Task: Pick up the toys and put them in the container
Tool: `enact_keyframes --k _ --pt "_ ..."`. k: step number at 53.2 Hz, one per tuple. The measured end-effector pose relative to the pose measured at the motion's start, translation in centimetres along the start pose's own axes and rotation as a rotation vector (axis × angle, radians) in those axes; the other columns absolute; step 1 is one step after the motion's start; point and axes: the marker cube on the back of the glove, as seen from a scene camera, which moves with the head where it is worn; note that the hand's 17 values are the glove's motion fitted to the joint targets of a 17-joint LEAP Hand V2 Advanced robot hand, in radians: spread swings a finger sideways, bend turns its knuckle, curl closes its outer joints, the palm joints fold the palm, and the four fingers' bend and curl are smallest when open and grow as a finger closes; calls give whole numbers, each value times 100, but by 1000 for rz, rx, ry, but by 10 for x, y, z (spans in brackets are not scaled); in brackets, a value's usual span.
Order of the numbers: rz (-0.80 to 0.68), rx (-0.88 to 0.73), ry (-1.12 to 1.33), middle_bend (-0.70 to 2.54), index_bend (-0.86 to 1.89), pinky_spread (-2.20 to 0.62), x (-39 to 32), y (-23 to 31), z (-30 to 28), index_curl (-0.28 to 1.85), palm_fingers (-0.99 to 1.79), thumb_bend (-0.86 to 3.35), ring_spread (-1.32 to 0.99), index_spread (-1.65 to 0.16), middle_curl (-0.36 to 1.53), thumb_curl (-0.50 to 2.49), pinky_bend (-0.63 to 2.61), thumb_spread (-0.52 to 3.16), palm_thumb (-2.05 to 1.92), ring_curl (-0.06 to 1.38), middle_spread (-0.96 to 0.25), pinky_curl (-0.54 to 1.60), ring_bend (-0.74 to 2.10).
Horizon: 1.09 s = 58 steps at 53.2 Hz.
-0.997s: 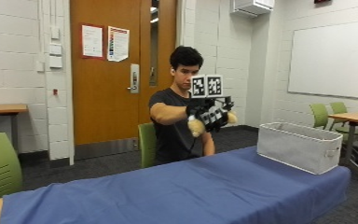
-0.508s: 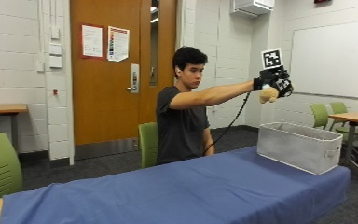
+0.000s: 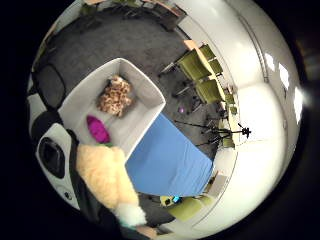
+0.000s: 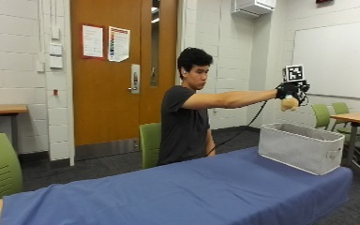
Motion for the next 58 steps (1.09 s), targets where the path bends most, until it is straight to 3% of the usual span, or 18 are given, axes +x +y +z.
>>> enact_keyframes --k 8,15,17,18,19,22,26,33,38,47,51,56,58 --pt "78 19 -109 97 15 -48 -3 -5 11 131 112 24 -38 -55 79 127 89 65 58 55 -35 43 134" --pt "269 -101 -98 92 9 -49 10 -6 23 130 98 20 -39 -54 77 128 91 67 52 54 -36 43 131" --pt "321 -100 -101 85 -11 -47 13 -6 23 124 76 10 -39 -52 75 119 102 80 38 54 -37 46 132" --pt "327 -100 -83 70 -25 -42 17 -4 23 117 14 1 -39 -49 71 112 105 85 23 52 -32 48 124" --pt "314 -104 -54 62 -18 -39 22 0 24 115 -14 -5 -36 -46 71 108 111 87 16 56 -27 55 119" --pt "235 -112 -7 57 -12 -34 32 11 22 102 -22 -8 -33 -41 66 98 117 94 7 50 -21 52 107" --pt "209 -93 -1 53 -7 -28 37 21 16 89 -24 -7 -29 -35 61 87 116 101 -2 40 -15 46 94" --pt "308 -111 165 47 1 -22 0 34 16 71 -21 -8 -26 -27 56 71 113 107 -8 34 -9 43 86" --pt "323 -124 223 43 9 -20 25 68 14 64 -19 -10 -24 -24 54 60 106 108 -12 31 -9 40 74" --pt "227 -114 47 34 12 -18 74 154 8 56 -17 -10 -24 -21 50 46 97 107 -14 27 -8 37 57" --pt "376 -111 202 30 13 -18 104 186 13 53 -14 -10 -24 -20 49 41 94 107 -14 26 -8 35 52" --pt "247 -97 116 27 14 -17 120 230 9 50 -12 -10 -24 -20 47 35 90 106 -14 25 -7 34 46" --pt "346 -97 143 26 14 -17 134 241 10 49 -10 -10 -24 -20 47 33 89 106 -13 25 -7 34 45"
